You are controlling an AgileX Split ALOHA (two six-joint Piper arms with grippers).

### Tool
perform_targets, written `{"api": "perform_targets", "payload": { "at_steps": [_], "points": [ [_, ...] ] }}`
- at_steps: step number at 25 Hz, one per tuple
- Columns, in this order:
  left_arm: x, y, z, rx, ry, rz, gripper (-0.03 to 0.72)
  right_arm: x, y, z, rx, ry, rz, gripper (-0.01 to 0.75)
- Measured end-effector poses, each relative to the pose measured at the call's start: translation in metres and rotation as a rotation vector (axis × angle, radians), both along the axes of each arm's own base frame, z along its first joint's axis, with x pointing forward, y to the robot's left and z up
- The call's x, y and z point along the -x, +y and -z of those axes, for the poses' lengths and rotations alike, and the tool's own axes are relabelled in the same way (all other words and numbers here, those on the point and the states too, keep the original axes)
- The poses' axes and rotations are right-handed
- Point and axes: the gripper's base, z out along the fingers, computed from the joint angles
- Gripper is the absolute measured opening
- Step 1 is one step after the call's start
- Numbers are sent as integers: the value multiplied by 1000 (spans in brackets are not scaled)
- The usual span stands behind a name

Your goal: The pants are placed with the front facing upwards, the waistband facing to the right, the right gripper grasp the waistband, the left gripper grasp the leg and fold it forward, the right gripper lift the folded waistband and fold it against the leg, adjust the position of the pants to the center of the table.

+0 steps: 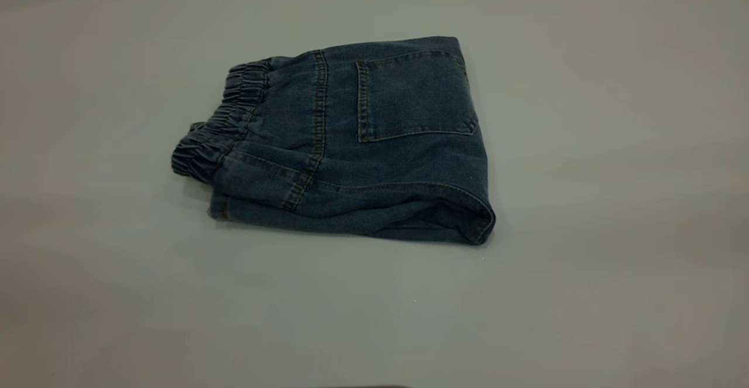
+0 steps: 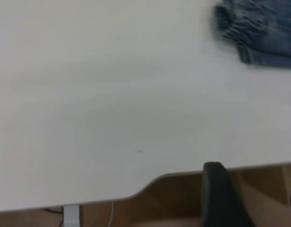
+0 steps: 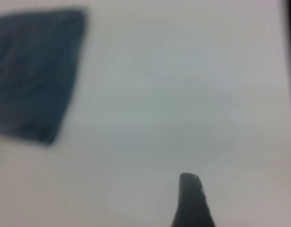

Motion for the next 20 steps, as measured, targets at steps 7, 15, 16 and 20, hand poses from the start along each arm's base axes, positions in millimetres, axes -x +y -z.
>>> {"api": "perform_targets", "payload": {
  "at_steps": [7, 15, 16, 20],
  "points": [
    [11, 0, 0, 1, -72, -52, 318, 22, -5, 0, -31, -148, 101, 447],
    [11, 0, 0, 1, -73, -52, 318, 22, -5, 0, -32, -148, 101, 447],
    [11, 0, 0, 1, -73, -52, 318, 22, -5, 0, -32, -148, 101, 447],
    [11, 0, 0, 1, -73, -52, 318, 22, -5, 0, -32, -148, 101, 447]
  ]
}}
